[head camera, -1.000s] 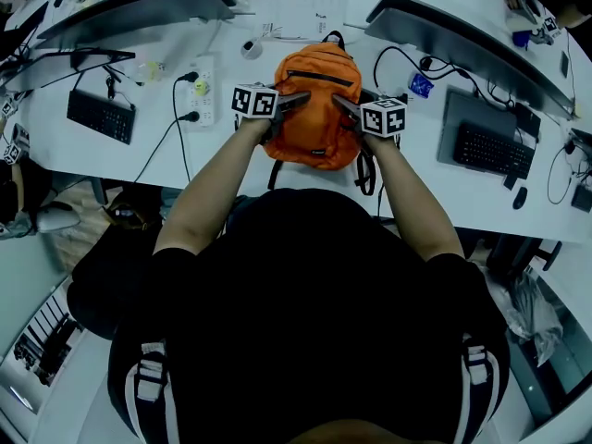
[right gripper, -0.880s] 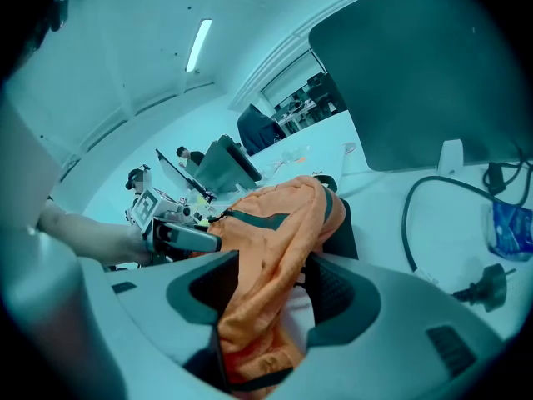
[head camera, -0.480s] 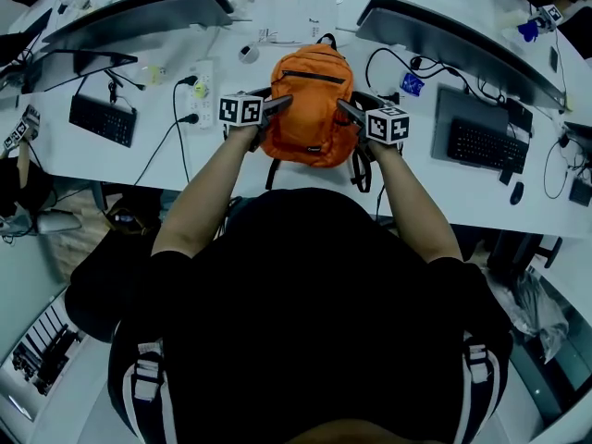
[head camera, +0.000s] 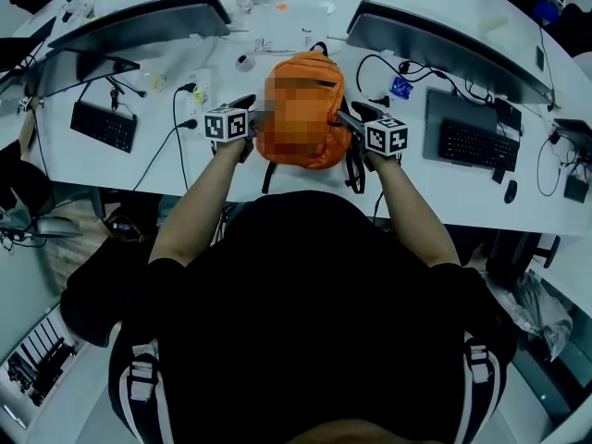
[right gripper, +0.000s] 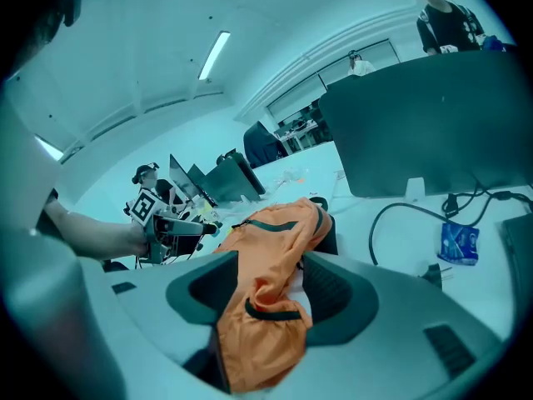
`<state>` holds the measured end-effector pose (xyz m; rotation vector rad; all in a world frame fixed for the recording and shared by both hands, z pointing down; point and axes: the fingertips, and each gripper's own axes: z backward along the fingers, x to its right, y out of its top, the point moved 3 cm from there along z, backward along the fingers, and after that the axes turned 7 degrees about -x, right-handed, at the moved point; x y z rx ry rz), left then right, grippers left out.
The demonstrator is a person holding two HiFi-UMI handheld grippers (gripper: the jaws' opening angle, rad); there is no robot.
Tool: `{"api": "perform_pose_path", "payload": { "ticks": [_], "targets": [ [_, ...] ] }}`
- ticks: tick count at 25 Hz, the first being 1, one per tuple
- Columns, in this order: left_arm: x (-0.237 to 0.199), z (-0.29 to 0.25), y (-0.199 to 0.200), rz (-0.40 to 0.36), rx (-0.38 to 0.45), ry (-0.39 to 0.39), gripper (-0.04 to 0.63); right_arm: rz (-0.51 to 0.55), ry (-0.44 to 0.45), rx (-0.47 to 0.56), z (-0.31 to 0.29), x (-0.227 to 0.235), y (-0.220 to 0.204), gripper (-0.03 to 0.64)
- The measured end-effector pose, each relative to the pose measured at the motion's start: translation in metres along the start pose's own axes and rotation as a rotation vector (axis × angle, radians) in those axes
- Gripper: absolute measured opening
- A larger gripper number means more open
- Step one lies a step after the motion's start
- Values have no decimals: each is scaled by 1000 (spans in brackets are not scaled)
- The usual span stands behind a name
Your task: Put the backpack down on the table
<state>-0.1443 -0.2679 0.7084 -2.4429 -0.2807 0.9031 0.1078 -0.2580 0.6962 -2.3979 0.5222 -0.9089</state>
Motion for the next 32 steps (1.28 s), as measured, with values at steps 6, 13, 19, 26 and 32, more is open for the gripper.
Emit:
{"api": "perform_pose_path", "payload": {
  "ticks": [6,13,19,26,32],
  "targets": [
    [31,26,5,-30,85,-43,310,5,-24,45,26,-9,-4,238],
    [57,44,2,-79,102,-69,261,-2,-42,115,54,-23,-7,192],
    [81,52,-10,-112,85,-124,239,-9,-58,155,72,-29,-15,152],
    [106,58,-21,-146,73,-163,221,-9,-46,173,87,-40,-27,123],
    [128,65,-32,-149,80,-192,183,-18,-11,175,99,-53,-38,89]
  ]
}}
